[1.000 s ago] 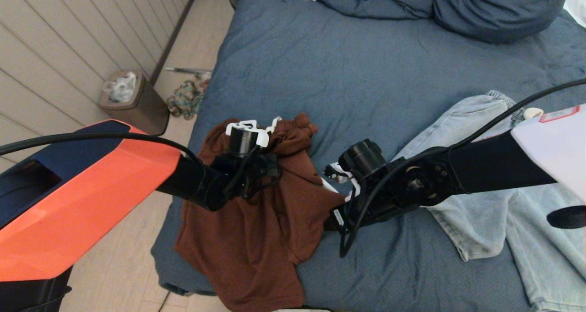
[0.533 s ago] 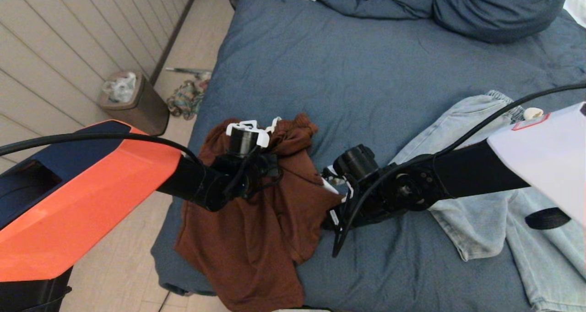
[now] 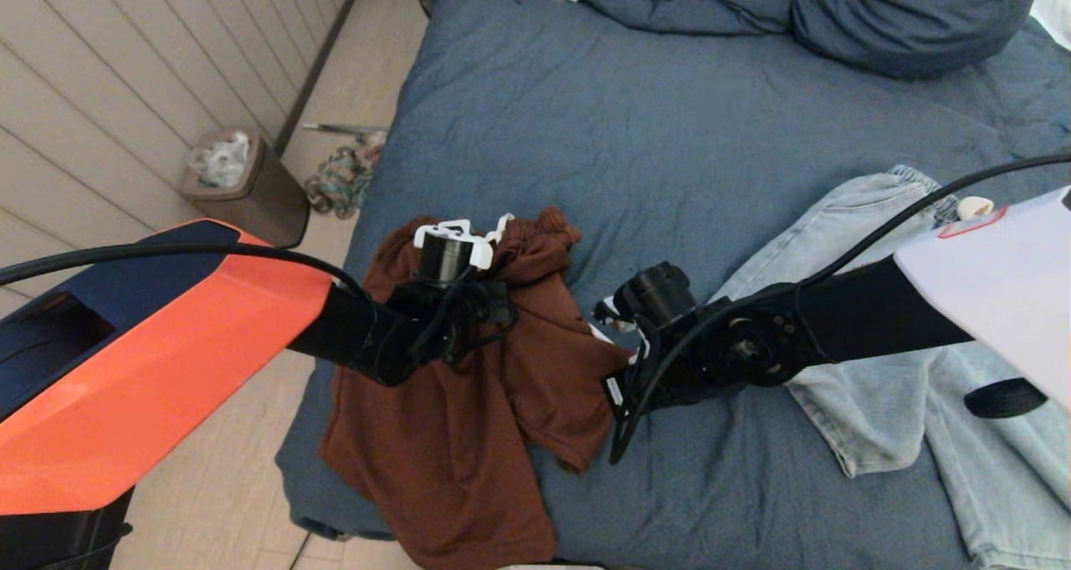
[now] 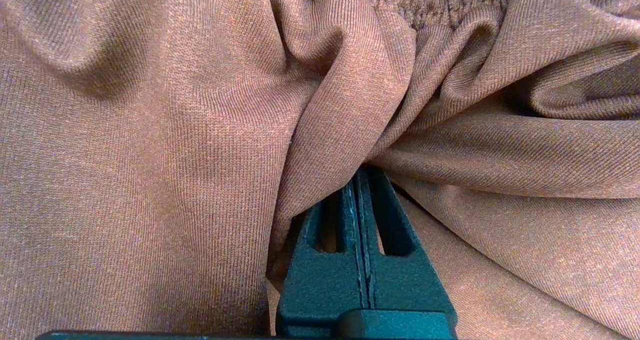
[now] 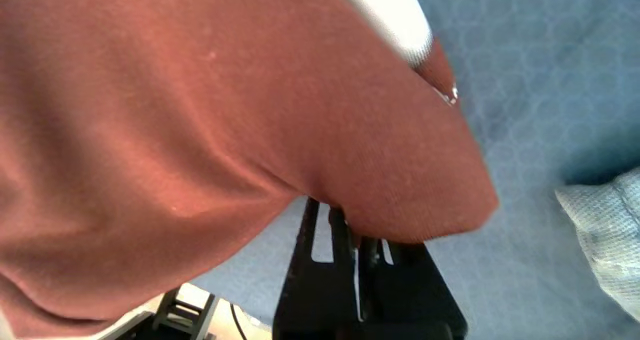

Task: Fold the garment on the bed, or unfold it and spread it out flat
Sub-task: Unford the brown shorts

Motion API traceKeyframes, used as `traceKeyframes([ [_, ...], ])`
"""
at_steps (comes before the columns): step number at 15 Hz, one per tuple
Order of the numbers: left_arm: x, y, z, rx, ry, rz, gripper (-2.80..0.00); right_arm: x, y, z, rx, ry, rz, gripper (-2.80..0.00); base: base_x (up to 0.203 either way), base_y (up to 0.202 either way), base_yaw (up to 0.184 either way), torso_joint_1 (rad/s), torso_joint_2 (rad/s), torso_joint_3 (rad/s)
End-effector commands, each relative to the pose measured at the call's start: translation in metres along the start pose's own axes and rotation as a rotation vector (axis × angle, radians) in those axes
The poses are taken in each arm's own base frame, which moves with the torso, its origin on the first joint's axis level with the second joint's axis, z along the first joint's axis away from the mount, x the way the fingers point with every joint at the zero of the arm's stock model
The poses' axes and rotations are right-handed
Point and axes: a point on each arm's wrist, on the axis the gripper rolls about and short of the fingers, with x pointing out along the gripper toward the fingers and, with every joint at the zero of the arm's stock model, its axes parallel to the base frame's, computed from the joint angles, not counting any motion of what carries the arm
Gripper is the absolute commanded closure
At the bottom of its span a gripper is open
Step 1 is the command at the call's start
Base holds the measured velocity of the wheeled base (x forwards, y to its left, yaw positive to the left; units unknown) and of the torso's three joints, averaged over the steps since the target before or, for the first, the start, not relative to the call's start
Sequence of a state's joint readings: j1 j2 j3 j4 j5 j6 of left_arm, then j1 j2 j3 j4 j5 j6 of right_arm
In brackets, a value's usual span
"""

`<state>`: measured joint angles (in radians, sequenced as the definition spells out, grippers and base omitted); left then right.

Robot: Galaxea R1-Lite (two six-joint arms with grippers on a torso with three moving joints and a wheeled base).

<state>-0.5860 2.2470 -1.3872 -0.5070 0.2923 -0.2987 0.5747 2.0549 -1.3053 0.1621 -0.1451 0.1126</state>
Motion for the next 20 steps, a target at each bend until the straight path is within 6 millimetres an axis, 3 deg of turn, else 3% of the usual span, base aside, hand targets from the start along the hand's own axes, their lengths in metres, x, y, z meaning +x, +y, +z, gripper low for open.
traceKeyframes([
  [1,-0.001,0.000,0.002,-0.004,-0.008,0.000,0.00,-0.016,0.000,-0.004,-0.007,-0.008,0.006,0.00,0.000,0.000,0.000,0.000,0.00,0.000],
  [3,-0.001,0.000,0.002,-0.002,-0.006,0.000,0.00,-0.035,-0.002,-0.012,-0.014,-0.011,0.009,0.00,0.000,0.000,0.000,0.000,0.00,0.000],
  [8,-0.001,0.000,0.001,0.002,0.002,0.003,0.00,-0.086,-0.020,-0.061,-0.059,0.020,0.004,0.00,0.000,0.000,0.000,0.000,0.00,0.000],
  [13,-0.009,-0.001,0.000,0.013,0.016,-0.010,0.00,-0.097,-0.026,-0.085,-0.098,0.086,-0.003,0.00,0.000,0.000,0.000,0.000,0.00,0.000],
  [16,-0.026,-0.005,0.005,0.021,0.034,-0.070,0.00,-0.106,-0.029,-0.094,-0.109,0.111,-0.003,0.00,0.000,0.000,0.000,0.000,0.00,0.000],
  [20,-0.068,-0.013,0.022,0.078,0.044,-0.173,0.00,-0.124,-0.033,-0.104,-0.131,0.134,0.007,0.00,0.000,0.000,0.000,0.000,0.00,0.000],
])
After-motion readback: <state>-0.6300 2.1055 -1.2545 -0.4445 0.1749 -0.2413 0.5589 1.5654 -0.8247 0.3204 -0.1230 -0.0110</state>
